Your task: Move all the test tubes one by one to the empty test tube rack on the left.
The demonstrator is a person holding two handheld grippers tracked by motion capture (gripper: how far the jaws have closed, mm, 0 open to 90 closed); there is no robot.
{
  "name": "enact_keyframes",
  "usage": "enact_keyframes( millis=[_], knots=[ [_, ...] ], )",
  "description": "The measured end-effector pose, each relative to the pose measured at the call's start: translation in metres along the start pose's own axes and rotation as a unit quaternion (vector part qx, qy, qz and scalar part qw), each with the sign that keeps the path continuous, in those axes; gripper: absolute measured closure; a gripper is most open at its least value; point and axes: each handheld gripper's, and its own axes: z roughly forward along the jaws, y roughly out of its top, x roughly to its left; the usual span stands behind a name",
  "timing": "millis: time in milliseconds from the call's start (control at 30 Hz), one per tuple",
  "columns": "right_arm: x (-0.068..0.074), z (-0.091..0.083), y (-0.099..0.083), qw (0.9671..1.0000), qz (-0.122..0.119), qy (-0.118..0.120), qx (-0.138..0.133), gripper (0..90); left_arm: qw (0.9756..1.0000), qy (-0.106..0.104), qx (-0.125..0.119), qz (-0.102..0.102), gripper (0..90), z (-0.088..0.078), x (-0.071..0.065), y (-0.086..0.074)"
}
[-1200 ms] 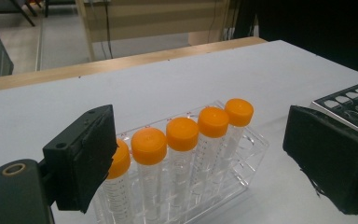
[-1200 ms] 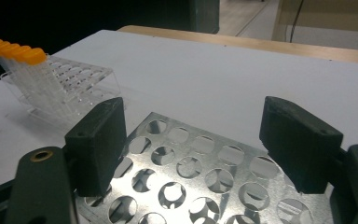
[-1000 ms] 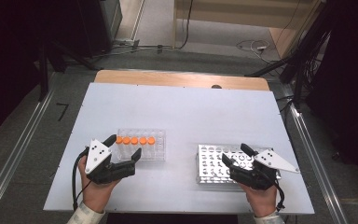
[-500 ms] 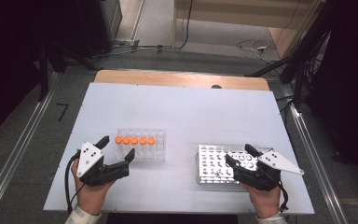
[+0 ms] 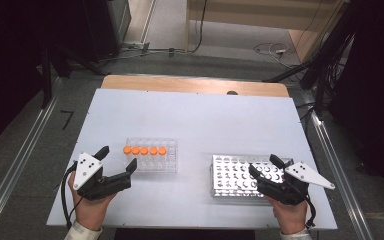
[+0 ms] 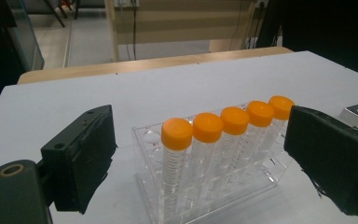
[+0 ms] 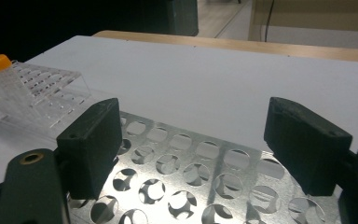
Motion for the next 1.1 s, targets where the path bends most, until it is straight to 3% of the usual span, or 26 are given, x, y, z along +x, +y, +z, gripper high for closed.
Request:
enact_keyframes(
  millis=[1100],
  knots=[
    [-0.023, -0.018, -0.006, 0.9992, 0.016, -0.036, 0.001, 17.6, 0.9991, 0.038, 0.010, -0.017, 9.8, -0.014, 0.027, -0.011]
  ],
)
